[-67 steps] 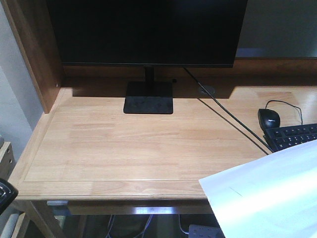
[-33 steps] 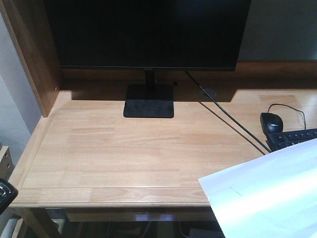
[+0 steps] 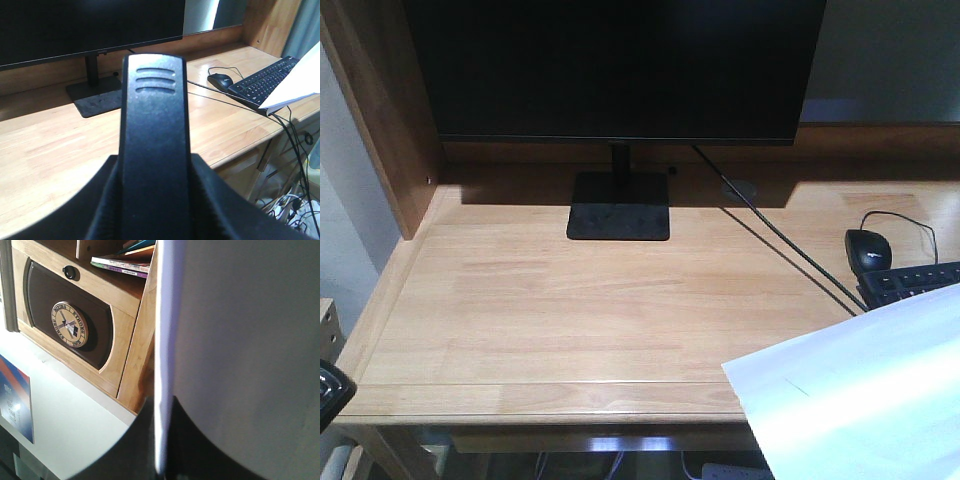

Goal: Grab stapler and paper to desk for stapling
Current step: 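Stop at the desk edge with both items held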

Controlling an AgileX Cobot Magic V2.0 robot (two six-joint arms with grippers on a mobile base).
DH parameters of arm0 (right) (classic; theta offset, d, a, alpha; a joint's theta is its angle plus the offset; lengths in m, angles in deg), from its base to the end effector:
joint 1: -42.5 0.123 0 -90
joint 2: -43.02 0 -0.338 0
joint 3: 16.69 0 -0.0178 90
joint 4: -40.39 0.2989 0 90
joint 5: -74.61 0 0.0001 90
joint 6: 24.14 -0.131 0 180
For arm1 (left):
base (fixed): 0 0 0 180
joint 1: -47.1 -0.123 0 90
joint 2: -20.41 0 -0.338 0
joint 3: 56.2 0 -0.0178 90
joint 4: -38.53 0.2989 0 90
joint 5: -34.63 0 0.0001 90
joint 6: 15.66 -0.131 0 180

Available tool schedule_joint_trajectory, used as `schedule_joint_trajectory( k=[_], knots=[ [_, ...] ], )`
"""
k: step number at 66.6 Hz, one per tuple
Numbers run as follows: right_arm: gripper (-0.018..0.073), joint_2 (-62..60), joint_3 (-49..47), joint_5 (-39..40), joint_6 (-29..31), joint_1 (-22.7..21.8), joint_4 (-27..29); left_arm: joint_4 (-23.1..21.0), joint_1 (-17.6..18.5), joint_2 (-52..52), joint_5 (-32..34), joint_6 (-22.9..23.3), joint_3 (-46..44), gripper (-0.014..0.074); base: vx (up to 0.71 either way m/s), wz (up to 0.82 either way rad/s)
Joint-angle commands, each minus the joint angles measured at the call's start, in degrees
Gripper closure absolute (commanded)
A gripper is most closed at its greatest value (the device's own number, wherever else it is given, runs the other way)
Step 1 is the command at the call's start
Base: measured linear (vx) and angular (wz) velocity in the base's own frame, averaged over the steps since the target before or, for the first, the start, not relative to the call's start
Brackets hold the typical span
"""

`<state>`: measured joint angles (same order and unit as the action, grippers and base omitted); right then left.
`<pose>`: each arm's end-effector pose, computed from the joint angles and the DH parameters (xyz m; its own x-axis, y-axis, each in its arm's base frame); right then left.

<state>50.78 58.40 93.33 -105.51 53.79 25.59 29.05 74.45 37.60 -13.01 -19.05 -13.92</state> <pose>0.0739 0.0257 0.2792 -0.0856 0.9206 -0.3809 -0.4898 0.2941 0.8207 0.0371 -0.0372 0.3526 -0.2847 0.0882 -0.9545 0.5453 0.8339 -0.0856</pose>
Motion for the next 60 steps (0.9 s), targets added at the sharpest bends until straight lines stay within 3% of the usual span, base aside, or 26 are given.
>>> schedule_joint_trajectory(
  k=[1,60],
  knots=[
    [0.0561,0.6,-1.5,3.5,0.3,0.2,-0.3,-0.9,0.1,0.9,6.6,0.3,-1.7,0.0603,0.02,0.00],
    [0.0561,0.6,-1.5,3.5,0.3,0.2,-0.3,-0.9,0.1,0.9,6.6,0.3,-1.7,0.0603,0.00,0.00]
  ],
)
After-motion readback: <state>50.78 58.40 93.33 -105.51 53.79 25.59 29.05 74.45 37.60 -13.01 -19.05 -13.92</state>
